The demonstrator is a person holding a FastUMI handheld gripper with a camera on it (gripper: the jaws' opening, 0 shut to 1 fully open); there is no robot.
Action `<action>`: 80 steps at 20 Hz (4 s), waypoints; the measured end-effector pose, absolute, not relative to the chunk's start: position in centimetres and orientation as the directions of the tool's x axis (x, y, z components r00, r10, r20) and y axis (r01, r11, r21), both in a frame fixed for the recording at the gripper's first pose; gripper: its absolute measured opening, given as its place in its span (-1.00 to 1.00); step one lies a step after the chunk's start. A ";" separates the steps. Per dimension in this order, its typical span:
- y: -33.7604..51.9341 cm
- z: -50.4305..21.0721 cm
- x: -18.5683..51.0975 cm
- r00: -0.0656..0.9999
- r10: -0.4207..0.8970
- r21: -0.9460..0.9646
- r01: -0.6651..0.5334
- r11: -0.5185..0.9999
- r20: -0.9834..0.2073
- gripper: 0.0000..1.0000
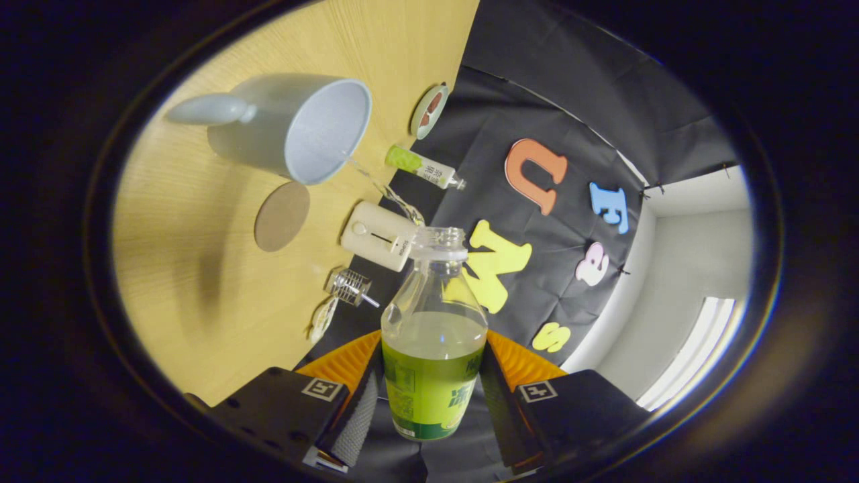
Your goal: Take the bottle from table, then pour the juice into the cup, finally place the bottle on the coaster
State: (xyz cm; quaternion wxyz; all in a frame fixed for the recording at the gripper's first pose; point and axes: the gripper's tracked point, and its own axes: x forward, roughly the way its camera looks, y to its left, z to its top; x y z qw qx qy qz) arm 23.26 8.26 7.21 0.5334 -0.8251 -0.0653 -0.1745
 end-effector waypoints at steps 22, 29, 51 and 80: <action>10.2 9.8 23.1 0.891 0.037 -0.694 0.378 -0.613 0.453 0.60; 11.1 11.9 22.1 0.866 0.058 -0.642 0.411 -0.647 0.496 0.59; 10.7 11.9 21.6 0.853 0.068 -0.670 0.453 -0.588 0.518 0.60; 10.9 4.5 30.8 1.000 -0.028 -0.141 0.027 0.990 -0.007 0.61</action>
